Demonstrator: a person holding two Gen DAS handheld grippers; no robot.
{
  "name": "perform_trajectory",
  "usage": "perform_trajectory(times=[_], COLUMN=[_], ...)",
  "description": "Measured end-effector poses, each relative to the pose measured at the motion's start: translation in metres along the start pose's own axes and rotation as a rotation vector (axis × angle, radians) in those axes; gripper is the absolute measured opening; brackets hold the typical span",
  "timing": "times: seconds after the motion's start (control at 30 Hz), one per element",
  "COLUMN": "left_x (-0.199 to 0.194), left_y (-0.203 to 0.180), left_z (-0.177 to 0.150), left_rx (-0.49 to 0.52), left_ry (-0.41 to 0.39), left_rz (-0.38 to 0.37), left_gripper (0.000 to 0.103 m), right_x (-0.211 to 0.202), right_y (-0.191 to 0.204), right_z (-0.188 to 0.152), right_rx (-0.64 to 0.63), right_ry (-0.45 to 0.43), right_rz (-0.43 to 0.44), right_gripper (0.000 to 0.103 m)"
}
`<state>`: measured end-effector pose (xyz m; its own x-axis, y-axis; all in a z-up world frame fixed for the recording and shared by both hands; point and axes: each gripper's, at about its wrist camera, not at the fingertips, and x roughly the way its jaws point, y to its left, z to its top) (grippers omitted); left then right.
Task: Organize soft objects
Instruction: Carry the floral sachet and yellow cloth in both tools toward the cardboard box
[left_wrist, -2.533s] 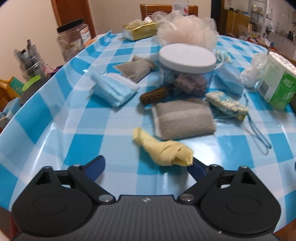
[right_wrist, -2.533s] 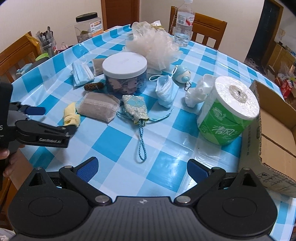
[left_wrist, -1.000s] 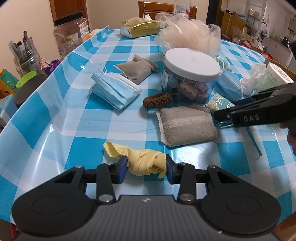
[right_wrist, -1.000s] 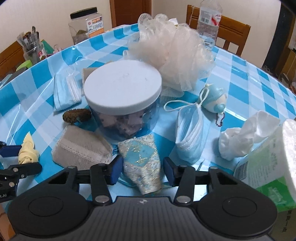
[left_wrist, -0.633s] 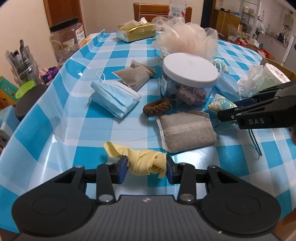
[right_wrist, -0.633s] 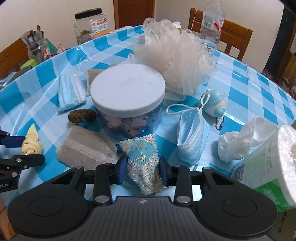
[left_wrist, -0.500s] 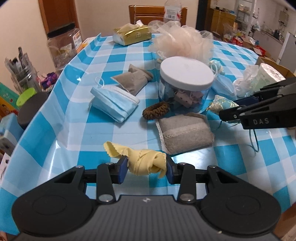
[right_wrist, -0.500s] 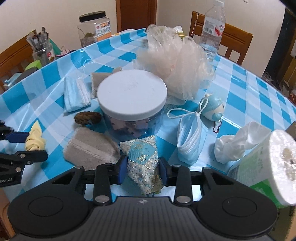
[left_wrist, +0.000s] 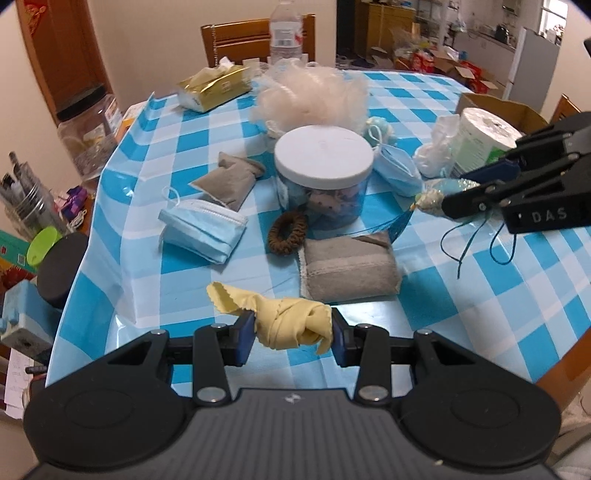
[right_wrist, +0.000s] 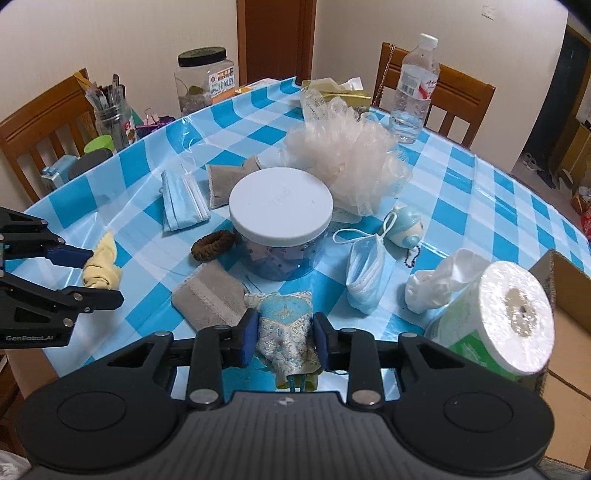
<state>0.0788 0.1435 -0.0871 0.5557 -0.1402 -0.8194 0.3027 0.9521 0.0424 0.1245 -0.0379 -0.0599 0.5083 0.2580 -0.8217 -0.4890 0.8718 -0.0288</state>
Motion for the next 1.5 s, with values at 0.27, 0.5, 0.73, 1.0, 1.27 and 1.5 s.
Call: perform_trajectory(times=[0.27, 0.5, 0.73, 1.0, 1.27, 1.5], left_x=[-0.014, -0.032, -0.04, -0.037, -0.028, -0.023], left_y=[-0.022, -0.056, -0.104, -0.158, -0.205, -0.225], left_z=[0.012, 0.03, 0.052, 0.082, 0.106, 0.118], left_rx=[0.031, 0.028, 0.079, 0.164, 0.233, 0.233], left_ry=[0.003, 0.004, -0.016, -0.051, -0.09, -0.097], left_rz=[0.008, 0.0, -0.052, -0.132, -0.17, -0.147], left_gripper=[0.039, 0.039, 0.039, 0.039, 0.039, 0.039], right_x=[-0.031, -0.068, -0.102, -0.142, -0.163, -0.132], right_y=[-0.016, -0.048, -0.092, -0.151, -0.202, -0.233], right_z=[-0.004, -0.014, -0.035, -0.058, -0.063, -0.067], right_rx=[-0.026, -0.068, -0.049, 0.02, 0.042, 0.084], right_ry=[-0.028, -0.053, -0.064, -0.09, -0.159, -0.125], right_rz=[0.06, 0.093, 0.06, -0.049, -0.131, -0.126], right_gripper=[0.036, 0.036, 0.036, 0.036, 0.036, 0.047])
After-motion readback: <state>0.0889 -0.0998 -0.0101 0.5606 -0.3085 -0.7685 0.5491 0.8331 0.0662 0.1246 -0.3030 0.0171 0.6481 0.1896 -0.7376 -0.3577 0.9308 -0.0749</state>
